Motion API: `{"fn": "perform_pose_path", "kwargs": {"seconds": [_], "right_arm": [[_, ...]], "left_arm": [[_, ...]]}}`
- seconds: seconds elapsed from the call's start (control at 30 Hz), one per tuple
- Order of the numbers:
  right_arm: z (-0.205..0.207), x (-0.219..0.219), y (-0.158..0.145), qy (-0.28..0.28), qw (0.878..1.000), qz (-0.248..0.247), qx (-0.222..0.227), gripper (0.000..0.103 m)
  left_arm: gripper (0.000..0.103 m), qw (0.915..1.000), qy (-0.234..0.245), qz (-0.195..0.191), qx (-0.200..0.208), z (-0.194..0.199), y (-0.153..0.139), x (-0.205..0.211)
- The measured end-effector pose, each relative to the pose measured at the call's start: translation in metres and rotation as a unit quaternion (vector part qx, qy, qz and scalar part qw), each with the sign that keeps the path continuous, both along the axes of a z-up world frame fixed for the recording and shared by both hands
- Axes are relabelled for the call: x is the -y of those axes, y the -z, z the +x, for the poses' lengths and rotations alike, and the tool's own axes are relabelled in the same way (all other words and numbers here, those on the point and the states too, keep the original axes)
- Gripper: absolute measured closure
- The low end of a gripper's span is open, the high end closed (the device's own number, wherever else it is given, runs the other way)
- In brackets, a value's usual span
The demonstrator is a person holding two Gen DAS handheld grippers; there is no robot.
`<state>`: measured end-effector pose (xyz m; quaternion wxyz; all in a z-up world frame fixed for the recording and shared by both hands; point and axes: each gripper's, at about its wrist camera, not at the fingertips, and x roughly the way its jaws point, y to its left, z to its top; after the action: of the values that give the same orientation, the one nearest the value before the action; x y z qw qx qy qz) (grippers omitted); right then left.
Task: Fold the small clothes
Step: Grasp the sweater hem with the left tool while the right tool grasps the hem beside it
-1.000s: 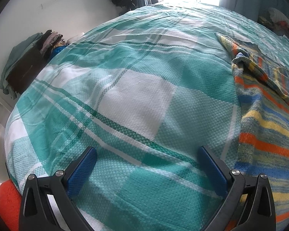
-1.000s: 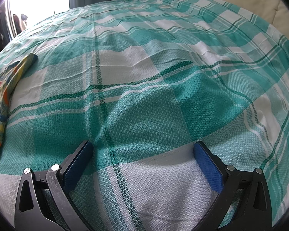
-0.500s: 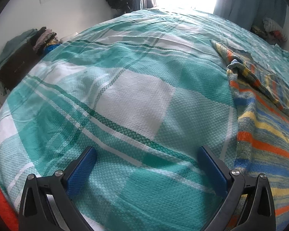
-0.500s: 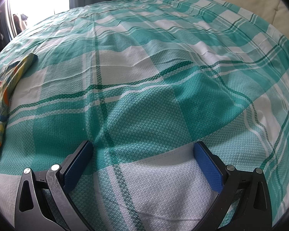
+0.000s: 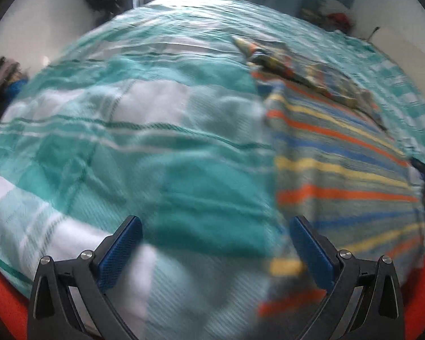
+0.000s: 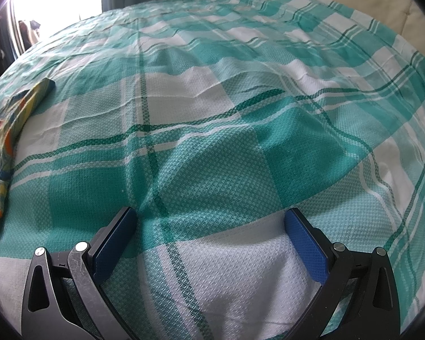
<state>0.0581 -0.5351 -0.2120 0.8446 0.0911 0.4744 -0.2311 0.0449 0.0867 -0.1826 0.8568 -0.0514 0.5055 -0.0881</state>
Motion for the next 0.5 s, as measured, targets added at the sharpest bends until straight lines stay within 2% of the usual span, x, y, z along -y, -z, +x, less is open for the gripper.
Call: {"fn": "perform_pose_path", "kwargs": {"seconds": [0.07,0.13,0.17,0.23,0.27,0.33,0.43,0.5], "right_arm": [[-0.011,-0.003,-0.014,-0.021,0.999,0.041,0.012,0.001],[-0.039,-0.018,-0.037,-0.06,0.993,0.089,0.056,0.001],[-0.052,-0.026,-0.047,-0.082,0.987,0.114,0.073,0.001],[-0.094,-0.051,-0.071,-0.143,0.968,0.178,0.1,0.001],[-0.106,-0.06,-0.077,-0.158,0.964,0.19,0.102,0.001],[-0.138,-0.084,-0.091,-0.192,0.957,0.196,0.094,0.001],[-0.173,-0.114,-0.101,-0.214,0.958,0.17,0.086,0.001],[-0.186,-0.131,-0.099,-0.223,0.958,0.166,0.07,0.001]], "left_arm": [[0.001,0.9996,0.009,-0.028,-0.007,-0.001,-0.004,-0.001],[0.001,0.9981,0.019,-0.056,-0.016,-0.003,-0.007,0.0],[0.001,0.9969,0.031,-0.07,-0.021,-0.007,-0.008,0.002],[0.001,0.9951,0.056,-0.078,-0.025,-0.014,-0.011,0.009],[0.001,0.9936,0.078,-0.078,-0.024,-0.02,-0.013,0.015],[0.001,0.9925,0.099,-0.068,-0.017,-0.026,-0.017,0.023],[0.001,0.9915,0.117,-0.056,-0.007,-0.034,-0.021,0.029],[0.001,0.9908,0.124,-0.053,-0.018,-0.039,-0.02,0.03]]}}
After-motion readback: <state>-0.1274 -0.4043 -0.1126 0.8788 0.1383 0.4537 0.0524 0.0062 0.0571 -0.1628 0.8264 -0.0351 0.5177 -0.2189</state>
